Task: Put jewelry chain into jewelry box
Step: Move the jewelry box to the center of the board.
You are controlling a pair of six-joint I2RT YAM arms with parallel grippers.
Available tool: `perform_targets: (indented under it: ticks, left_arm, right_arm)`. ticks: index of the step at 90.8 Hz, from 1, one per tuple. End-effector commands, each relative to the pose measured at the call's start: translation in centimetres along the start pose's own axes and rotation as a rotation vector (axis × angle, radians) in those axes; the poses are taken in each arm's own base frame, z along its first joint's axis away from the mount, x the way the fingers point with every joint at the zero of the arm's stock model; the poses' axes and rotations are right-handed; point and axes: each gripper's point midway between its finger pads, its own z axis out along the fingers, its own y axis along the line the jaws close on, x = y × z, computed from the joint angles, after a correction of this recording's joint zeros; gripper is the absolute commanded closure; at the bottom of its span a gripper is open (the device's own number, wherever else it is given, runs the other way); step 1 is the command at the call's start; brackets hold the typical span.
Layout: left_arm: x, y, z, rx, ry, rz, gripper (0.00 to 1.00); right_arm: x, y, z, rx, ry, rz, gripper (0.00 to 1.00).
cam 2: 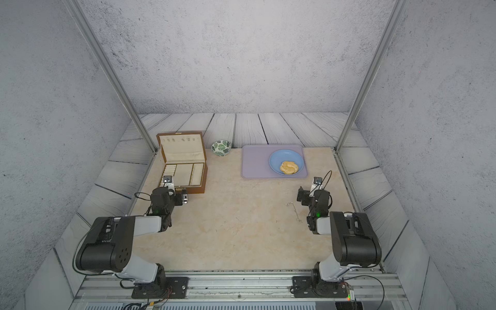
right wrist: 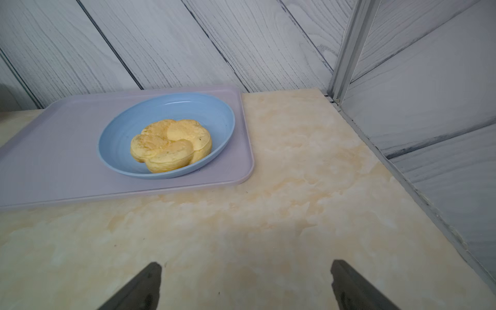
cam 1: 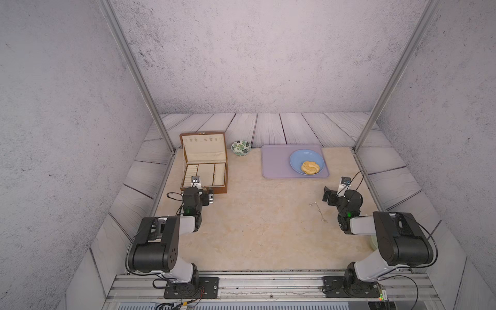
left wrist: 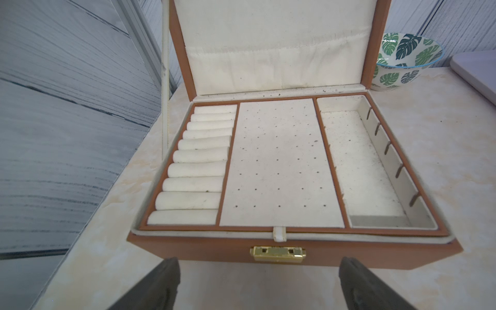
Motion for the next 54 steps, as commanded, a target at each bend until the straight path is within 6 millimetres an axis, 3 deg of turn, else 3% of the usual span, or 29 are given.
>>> perform_targets:
  ticks: [1, 44, 54]
  left_arm:
    - [-0.8, 0.1, 0.2, 0.003, -0.016, -0.009, 0.02]
    - [-0.7, 0.2, 0.2, 0.006, -0.011, -0.015, 0.02]
    - [-2.0, 1.4, 0.1, -0.057, -0.012, -0.042, 0.02]
  right_arm:
    - [-0.3, 0.2, 0.1, -0.012, -0.003, 0.000, 0.01]
    - [-0.3, 0.2, 0.1, -0.012, -0.003, -0.001, 0.01]
    - [-0.9, -0.7, -0.6, 0.042, -0.038, 0.021, 0.01]
